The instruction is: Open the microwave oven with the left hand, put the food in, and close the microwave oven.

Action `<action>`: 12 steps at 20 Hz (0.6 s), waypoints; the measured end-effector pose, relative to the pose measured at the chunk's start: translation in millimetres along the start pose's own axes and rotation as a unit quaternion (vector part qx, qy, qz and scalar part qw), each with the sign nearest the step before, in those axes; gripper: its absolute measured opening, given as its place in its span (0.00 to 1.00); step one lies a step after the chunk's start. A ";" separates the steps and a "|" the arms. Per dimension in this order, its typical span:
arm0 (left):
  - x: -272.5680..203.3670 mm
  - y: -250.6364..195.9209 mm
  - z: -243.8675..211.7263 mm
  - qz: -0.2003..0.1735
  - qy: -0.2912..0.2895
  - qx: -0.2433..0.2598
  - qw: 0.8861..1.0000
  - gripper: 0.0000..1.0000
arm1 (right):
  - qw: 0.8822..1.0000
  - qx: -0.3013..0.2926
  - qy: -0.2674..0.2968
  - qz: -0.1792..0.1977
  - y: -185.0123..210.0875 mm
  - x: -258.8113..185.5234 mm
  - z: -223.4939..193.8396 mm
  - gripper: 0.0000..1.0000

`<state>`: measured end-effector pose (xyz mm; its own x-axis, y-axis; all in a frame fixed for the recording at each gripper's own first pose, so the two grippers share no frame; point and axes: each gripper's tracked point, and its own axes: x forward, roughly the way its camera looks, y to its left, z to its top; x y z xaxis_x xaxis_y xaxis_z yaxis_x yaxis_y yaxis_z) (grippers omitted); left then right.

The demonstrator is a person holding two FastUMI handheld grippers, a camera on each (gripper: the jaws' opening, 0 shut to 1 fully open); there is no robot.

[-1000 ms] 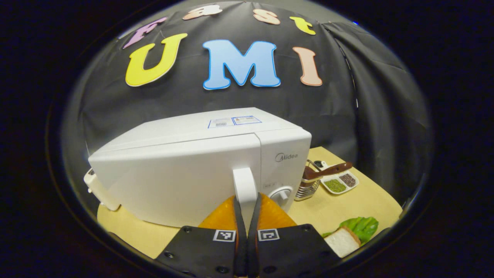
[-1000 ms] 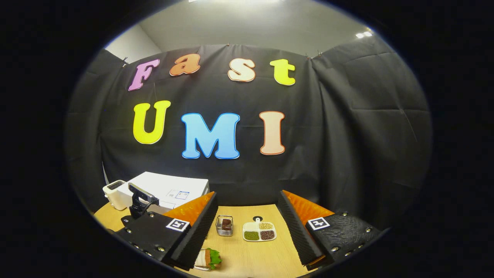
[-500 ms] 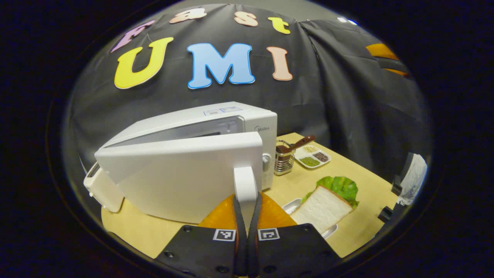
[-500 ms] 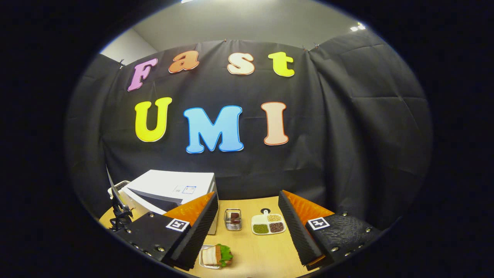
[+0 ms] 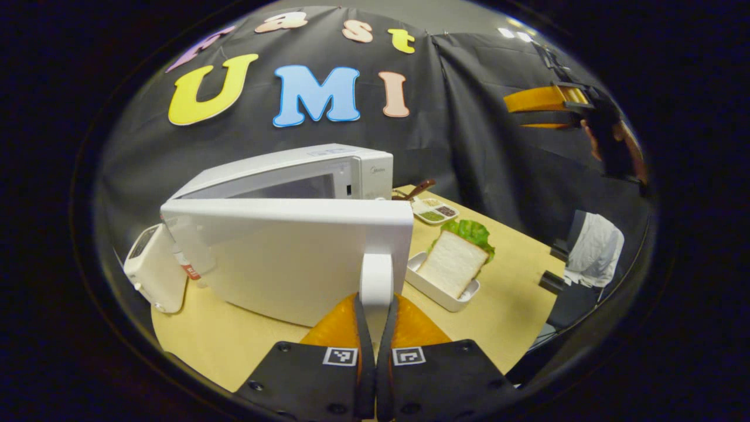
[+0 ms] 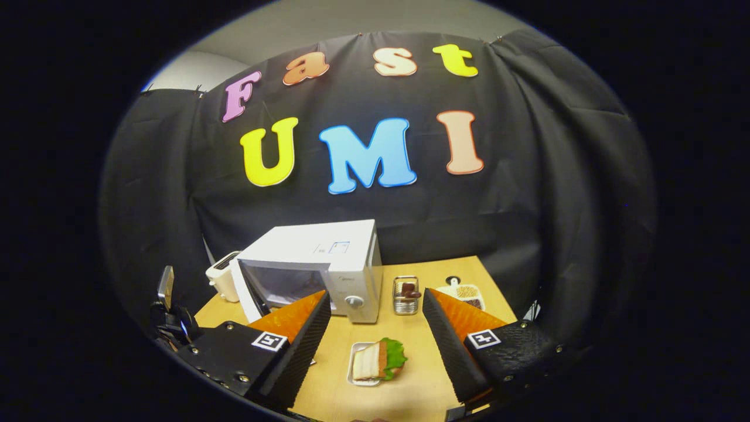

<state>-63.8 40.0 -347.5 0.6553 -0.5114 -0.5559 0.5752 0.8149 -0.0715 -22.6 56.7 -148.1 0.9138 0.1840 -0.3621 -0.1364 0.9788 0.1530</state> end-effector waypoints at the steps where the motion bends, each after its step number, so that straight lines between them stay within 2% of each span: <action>1: -11.1 3.2 -6.6 -0.005 0.003 0.000 1.000 0.07 | 1.000 0.006 0.010 0.002 0.2 1.3 -8.7 0.96; 11: -92.6 41.0 -49.4 0.000 0.025 0.000 1.000 0.08 | 0.995 0.049 0.086 -0.011 -5.2 22.9 -81.6 0.96; 12: -99.5 45.4 -52.9 0.001 0.025 -0.006 1.000 0.08 | 0.994 0.054 0.090 -0.008 -6.2 26.8 -88.4 0.94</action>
<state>-128.9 142.3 -339.2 0.6305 -0.4964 -0.5967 0.5683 0.8188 -0.0807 -31.1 63.6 -240.1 0.8309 0.1915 -0.5224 -0.0721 0.9681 0.2402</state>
